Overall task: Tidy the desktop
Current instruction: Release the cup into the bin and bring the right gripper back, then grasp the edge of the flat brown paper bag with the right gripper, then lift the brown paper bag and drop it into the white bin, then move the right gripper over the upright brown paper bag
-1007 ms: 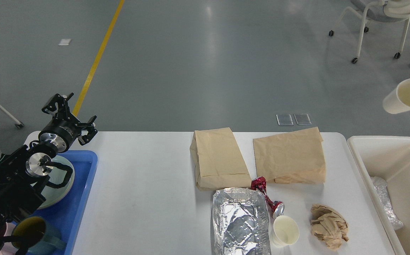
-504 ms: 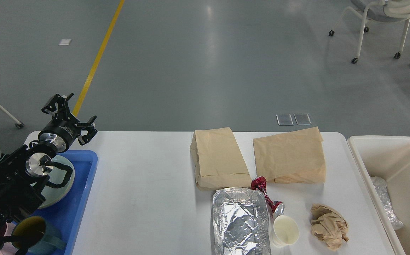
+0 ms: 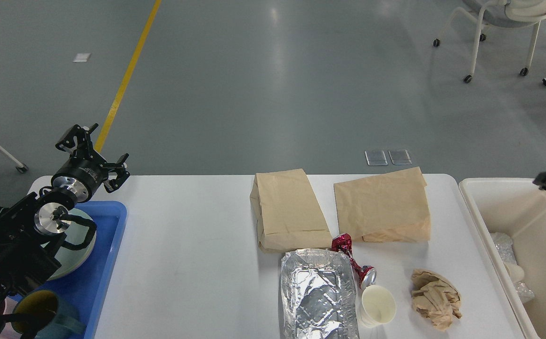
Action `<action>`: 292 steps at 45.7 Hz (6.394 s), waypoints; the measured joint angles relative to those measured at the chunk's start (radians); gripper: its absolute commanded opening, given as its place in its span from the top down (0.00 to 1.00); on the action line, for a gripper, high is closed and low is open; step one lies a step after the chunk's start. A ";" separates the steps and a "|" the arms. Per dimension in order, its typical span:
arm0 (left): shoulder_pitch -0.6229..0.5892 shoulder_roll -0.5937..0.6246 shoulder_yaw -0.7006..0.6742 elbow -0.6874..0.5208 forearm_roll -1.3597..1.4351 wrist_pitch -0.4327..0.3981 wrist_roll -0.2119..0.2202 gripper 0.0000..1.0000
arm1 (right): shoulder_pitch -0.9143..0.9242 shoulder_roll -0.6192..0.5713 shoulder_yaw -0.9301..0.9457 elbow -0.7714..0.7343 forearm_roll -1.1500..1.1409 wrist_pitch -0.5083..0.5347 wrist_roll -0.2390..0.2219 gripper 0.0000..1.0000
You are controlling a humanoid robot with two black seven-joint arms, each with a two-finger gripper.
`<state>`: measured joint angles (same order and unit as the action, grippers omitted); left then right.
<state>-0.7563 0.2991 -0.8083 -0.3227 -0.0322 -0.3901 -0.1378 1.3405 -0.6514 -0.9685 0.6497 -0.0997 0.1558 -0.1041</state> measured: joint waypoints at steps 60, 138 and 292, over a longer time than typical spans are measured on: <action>0.000 0.000 0.001 0.000 0.000 0.000 0.000 0.03 | 0.657 0.163 -0.118 0.597 0.046 0.481 0.000 0.00; 0.000 0.000 0.000 0.000 0.000 0.001 0.000 0.03 | -0.156 0.334 0.118 0.136 0.055 -0.161 0.004 1.00; 0.000 0.000 0.000 0.001 0.000 0.000 0.000 0.03 | -0.285 -0.080 0.216 -0.103 0.061 -0.194 0.002 0.00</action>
<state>-0.7563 0.2991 -0.8083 -0.3221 -0.0322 -0.3900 -0.1380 1.0552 -0.7316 -0.7527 0.5470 -0.0390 -0.0382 -0.1023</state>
